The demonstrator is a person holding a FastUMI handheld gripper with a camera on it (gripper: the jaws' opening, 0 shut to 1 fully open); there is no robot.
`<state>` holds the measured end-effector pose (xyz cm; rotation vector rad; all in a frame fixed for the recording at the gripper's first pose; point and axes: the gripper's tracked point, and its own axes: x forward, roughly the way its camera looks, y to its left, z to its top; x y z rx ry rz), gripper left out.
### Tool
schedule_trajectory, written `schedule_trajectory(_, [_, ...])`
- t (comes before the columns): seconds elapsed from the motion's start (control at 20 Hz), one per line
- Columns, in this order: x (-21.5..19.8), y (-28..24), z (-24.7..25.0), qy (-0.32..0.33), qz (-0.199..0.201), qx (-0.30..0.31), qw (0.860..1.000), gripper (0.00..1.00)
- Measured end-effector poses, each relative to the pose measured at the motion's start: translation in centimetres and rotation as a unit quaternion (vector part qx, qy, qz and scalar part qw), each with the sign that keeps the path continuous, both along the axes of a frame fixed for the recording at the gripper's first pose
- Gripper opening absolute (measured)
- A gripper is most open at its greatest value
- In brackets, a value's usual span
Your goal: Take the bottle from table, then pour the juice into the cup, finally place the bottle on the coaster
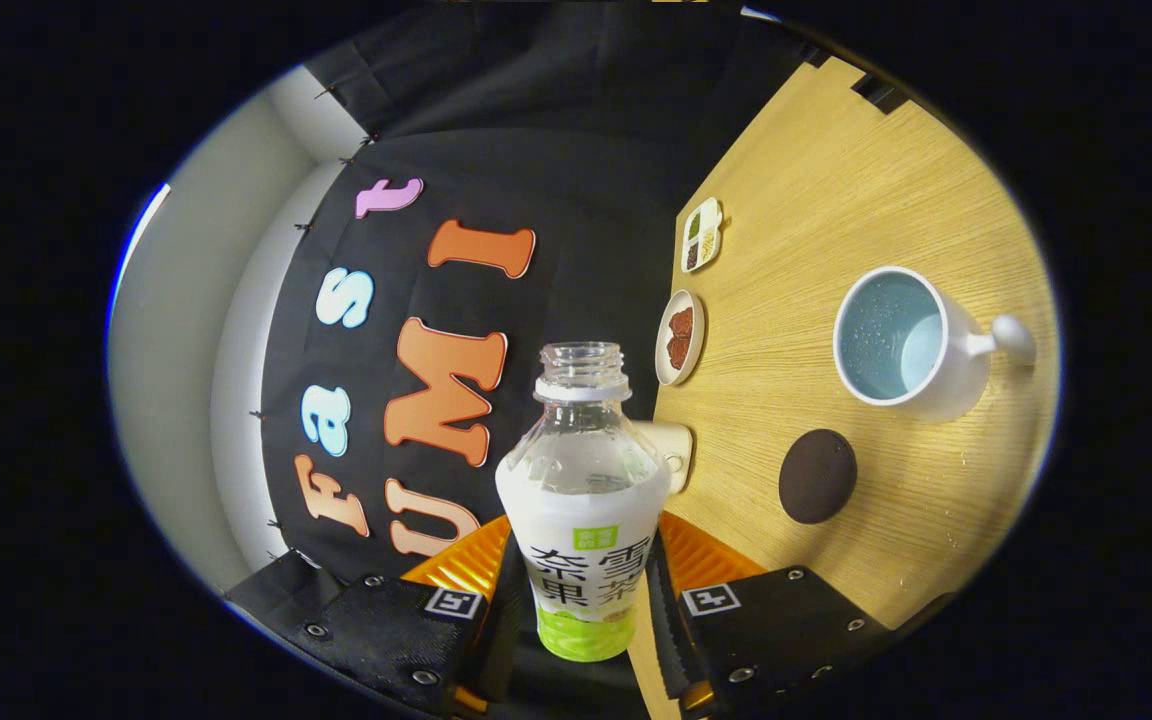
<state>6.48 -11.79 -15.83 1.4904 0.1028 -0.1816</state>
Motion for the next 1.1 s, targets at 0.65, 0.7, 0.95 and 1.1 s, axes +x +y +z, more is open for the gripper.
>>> schedule_trajectory(0.65, [0.4, -0.9, -0.3, 0.005, -0.023, 0.099, 0.995, 0.58])
schedule_trajectory(0.7, [0.4, -1.0, -0.4, 0.006, -0.023, 0.104, 0.994, 0.58])
schedule_trajectory(0.95, [0.3, -0.7, -0.7, 0.01, -0.022, 0.129, 0.991, 0.58])
schedule_trajectory(1.1, [0.4, -0.7, -1.3, 0.018, -0.025, 0.142, 0.989, 0.58])
